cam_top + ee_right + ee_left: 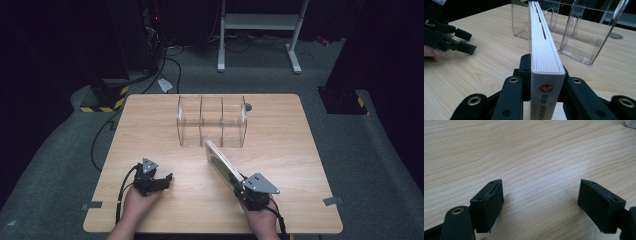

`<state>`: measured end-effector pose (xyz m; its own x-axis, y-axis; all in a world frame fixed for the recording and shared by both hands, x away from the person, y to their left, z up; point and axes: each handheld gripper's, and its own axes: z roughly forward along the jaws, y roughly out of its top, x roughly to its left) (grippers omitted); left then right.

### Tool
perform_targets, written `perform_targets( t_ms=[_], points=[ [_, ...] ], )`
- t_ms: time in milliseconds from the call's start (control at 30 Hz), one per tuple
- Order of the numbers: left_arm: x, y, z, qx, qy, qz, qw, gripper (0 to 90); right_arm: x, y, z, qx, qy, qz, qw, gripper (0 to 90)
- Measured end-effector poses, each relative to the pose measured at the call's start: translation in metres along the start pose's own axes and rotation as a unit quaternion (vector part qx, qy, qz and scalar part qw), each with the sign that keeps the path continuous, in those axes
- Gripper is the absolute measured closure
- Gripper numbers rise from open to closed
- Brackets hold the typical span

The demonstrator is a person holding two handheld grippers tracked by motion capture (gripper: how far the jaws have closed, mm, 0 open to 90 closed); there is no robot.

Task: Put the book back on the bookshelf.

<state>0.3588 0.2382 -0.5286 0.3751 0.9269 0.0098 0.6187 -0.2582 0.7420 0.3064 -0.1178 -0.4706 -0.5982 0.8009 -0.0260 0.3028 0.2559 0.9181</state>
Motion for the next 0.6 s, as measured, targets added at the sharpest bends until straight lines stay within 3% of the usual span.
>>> perform_targets(
  t_ms=[600],
  points=[
    [0.000,0.000,0.000,0.000,0.000,-0.001,1.0000,20.4,-0.013,0.005,-0.019,-0.028,-0.027,0.006,0.9992,75.4]
  ],
)
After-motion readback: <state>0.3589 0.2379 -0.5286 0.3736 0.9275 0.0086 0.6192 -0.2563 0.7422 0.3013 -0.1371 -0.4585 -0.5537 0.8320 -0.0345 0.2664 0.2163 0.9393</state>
